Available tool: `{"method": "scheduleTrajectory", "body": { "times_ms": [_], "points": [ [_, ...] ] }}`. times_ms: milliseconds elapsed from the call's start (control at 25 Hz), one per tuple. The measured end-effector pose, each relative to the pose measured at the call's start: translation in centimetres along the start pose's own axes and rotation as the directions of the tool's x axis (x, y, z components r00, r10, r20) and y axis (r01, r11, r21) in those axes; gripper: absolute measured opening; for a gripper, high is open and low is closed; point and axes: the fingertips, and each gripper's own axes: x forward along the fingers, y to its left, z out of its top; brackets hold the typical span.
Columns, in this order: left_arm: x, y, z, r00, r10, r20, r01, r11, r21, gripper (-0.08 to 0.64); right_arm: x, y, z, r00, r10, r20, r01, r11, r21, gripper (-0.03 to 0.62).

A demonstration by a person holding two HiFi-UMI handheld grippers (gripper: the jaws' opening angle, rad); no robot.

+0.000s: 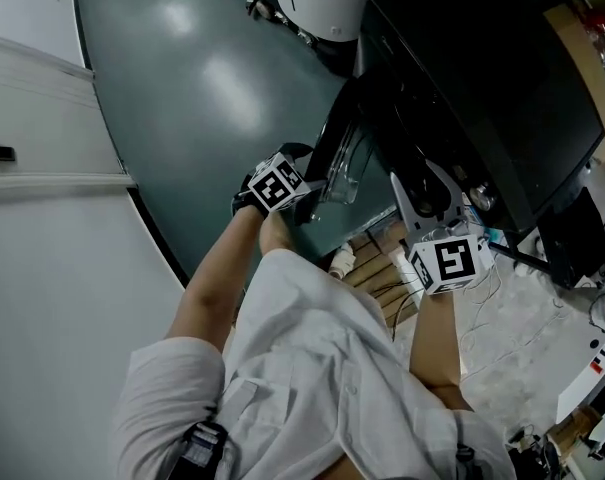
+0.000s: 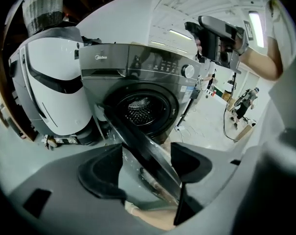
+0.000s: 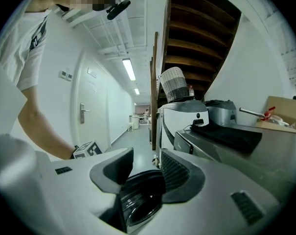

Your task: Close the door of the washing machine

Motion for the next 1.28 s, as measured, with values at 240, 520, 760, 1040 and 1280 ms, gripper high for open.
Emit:
{"method": "scheduleTrajectory", "body": {
  "times_ms": [240, 520, 760, 1040, 1280],
  "points": [
    [2.7, -3.3, 2.9, 0.998, -0.061, 0.026, 0.06, 0.998, 0.03, 0.313, -3.4, -3.3, -0.5, 0.996, -0.091, 0.005, 0.091, 0.996, 0.011, 0.196],
    [6.0, -6.1, 6.5, 0.99, -0.128, 0.053, 0.123, 0.989, 0.079, 0.311, -6.6, -5.8, -1.3, 0.985, -0.171, -0.003, 0.171, 0.985, 0.024, 0.196],
    [8.3, -7.7, 9.4, 0.985, -0.158, 0.067, 0.15, 0.983, 0.108, 0.311, -9.4, -6.9, -2.1, 0.973, -0.231, -0.012, 0.232, 0.972, 0.04, 0.196],
    [11.4, -8.9, 12.9, 0.984, -0.14, 0.113, 0.129, 0.987, 0.098, 0.311, -12.1, -8.6, -3.2, 0.957, -0.289, -0.023, 0.29, 0.956, 0.052, 0.196],
    [13.7, -9.3, 15.0, 0.985, -0.089, 0.148, 0.074, 0.992, 0.102, 0.313, -13.8, -9.7, -3.8, 0.944, -0.33, -0.032, 0.331, 0.943, 0.046, 0.196]
  ]
}}
